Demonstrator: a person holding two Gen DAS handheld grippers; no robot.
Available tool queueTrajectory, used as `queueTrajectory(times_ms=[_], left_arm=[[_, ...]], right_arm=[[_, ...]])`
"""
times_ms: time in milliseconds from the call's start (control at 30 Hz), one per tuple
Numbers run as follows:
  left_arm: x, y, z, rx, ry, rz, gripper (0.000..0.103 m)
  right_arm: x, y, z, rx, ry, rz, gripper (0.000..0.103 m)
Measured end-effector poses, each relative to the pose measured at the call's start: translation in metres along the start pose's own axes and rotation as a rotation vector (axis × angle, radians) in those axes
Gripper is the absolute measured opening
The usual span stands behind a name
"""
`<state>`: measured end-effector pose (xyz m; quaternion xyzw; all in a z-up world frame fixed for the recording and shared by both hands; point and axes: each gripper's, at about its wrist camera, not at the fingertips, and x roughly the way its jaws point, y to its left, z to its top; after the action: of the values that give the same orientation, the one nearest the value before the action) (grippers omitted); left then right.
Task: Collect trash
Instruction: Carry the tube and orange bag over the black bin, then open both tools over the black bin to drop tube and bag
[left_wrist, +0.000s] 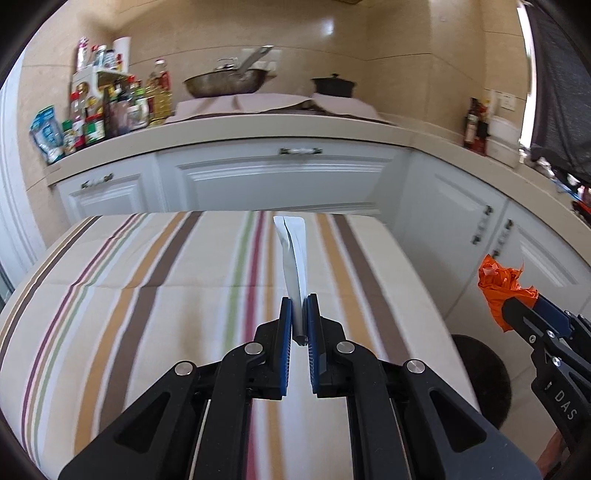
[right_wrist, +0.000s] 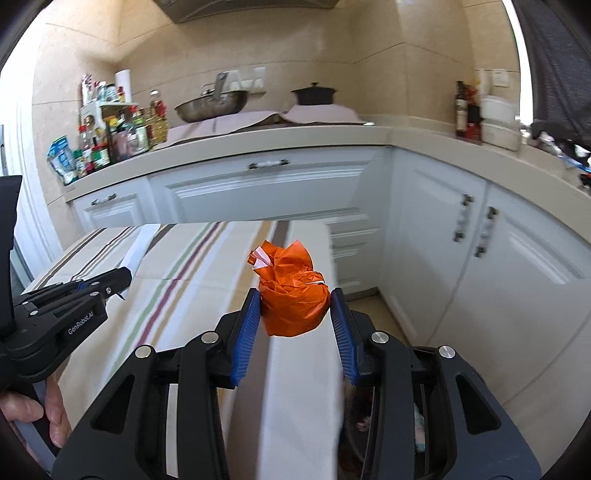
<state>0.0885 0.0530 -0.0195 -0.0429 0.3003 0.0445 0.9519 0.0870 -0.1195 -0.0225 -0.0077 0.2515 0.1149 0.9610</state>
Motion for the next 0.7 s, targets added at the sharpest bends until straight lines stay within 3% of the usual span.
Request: queueTrajectory(times_ms=[367, 700], left_arm=[[-0.006, -0.089, -0.014, 0.124, 0.011, -0.136, 0.009], [0.016, -0.157, -0.031, 0.222, 0.07, -0.217, 0.009]], right_arm=[[-0.038, -0.089, -0.022, 0.116, -0.023, -0.161, 0.038], [-0.036, -0.148, -0.042, 0.196, 0.008, -0.241, 0.038]])
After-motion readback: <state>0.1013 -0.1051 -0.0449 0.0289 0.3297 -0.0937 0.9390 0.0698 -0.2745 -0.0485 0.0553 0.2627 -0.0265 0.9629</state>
